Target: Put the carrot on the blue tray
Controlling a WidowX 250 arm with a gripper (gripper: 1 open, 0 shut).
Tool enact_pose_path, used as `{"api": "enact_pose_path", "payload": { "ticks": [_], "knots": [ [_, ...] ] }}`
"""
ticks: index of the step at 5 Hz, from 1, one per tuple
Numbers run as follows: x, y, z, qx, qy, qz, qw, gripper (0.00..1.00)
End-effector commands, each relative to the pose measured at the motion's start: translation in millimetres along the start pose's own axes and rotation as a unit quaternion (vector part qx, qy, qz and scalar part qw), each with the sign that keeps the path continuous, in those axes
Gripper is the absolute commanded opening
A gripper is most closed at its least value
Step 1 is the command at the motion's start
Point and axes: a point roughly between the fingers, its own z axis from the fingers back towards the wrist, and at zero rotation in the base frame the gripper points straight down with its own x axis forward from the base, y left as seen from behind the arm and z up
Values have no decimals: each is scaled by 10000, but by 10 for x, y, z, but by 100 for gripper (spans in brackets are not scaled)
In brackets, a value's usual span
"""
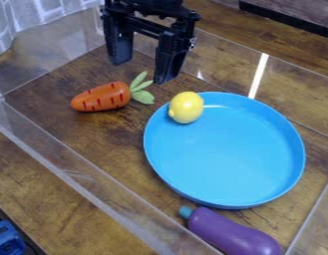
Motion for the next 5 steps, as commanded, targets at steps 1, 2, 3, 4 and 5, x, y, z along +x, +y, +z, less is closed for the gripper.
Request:
{"api": "enact_pose_path", "payload": {
  "ticks": [1,2,3,4,5],
  "knots": [
    [47,11,-115,33,97,-469,9988,100],
    [111,89,-240,146,235,-1458,9889,100],
    [57,312,-271,238,325,-2246,9736,100],
    [-2,584,-309,358,387,-2855,9569,100],
    [-47,798,-381,427,438,-3204,9453,100]
  ]
}}
